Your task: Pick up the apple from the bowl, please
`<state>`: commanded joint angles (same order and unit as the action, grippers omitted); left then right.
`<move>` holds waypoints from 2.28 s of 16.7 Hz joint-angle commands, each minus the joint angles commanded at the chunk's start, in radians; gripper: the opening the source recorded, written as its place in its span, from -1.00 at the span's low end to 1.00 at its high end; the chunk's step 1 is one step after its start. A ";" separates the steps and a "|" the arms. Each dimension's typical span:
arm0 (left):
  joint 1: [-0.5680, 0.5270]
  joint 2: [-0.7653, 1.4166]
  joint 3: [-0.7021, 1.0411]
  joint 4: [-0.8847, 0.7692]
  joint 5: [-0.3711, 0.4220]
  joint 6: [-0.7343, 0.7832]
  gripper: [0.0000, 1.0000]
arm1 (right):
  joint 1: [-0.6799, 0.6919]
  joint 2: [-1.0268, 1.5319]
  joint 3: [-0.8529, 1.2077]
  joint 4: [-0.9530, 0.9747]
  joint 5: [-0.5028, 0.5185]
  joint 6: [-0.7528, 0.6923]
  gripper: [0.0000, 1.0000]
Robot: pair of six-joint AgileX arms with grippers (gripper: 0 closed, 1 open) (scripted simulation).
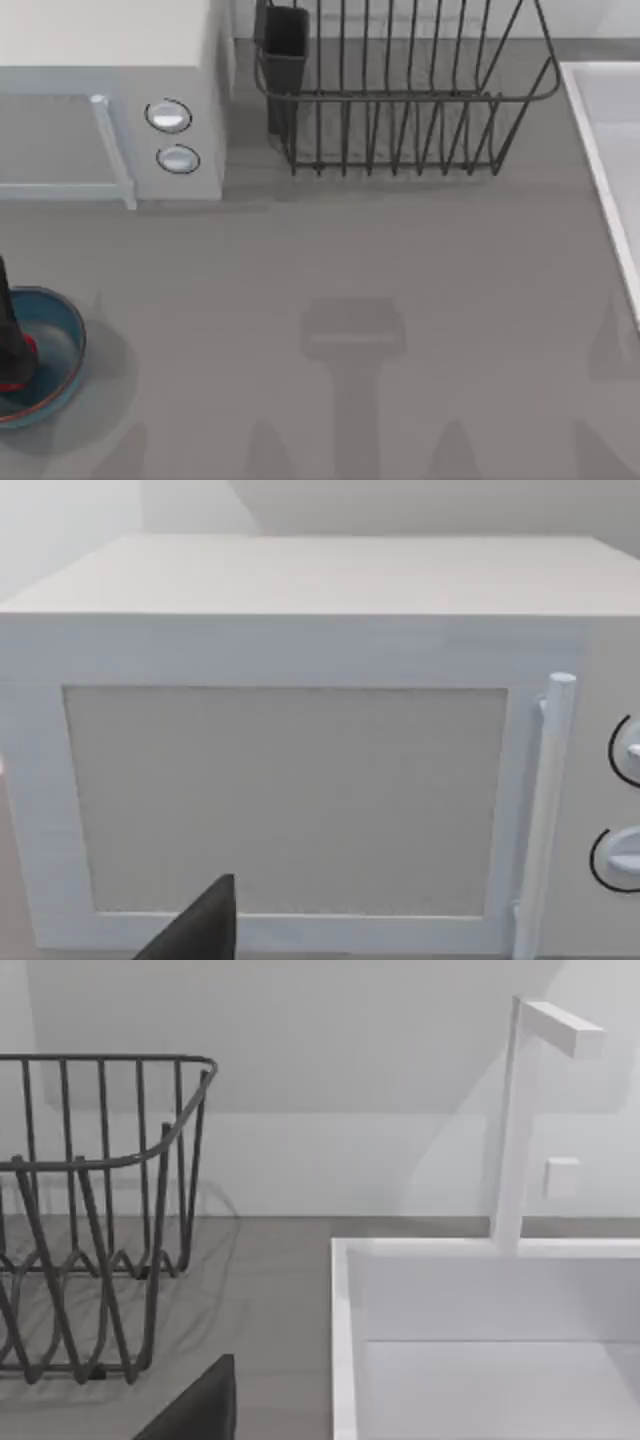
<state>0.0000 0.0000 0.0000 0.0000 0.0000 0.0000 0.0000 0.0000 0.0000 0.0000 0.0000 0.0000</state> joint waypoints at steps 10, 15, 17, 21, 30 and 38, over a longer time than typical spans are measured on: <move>0.000 0.000 0.000 0.000 0.000 0.000 1.00 | 0.000 0.000 0.000 0.000 0.000 0.000 1.00; 0.000 0.000 0.000 0.000 0.000 0.000 1.00 | 0.000 0.000 0.000 0.000 0.000 0.000 1.00; 0.000 0.000 0.000 0.000 0.000 0.000 1.00 | 0.000 0.000 0.000 0.000 0.000 0.000 1.00; 0.000 0.000 0.000 0.000 0.000 0.000 1.00 | 0.000 0.000 0.000 0.000 0.000 0.000 1.00; 0.010 0.225 0.178 -0.186 0.000 0.014 1.00 | 0.000 0.000 0.000 0.000 0.000 0.000 1.00; 0.038 0.933 0.642 -0.672 0.000 0.050 1.00 | 0.000 0.000 0.000 0.000 0.000 0.000 1.00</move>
<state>0.0377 0.9325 0.6424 -0.6723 0.0000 0.0499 0.0000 0.0000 0.0000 0.0000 0.0000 0.0000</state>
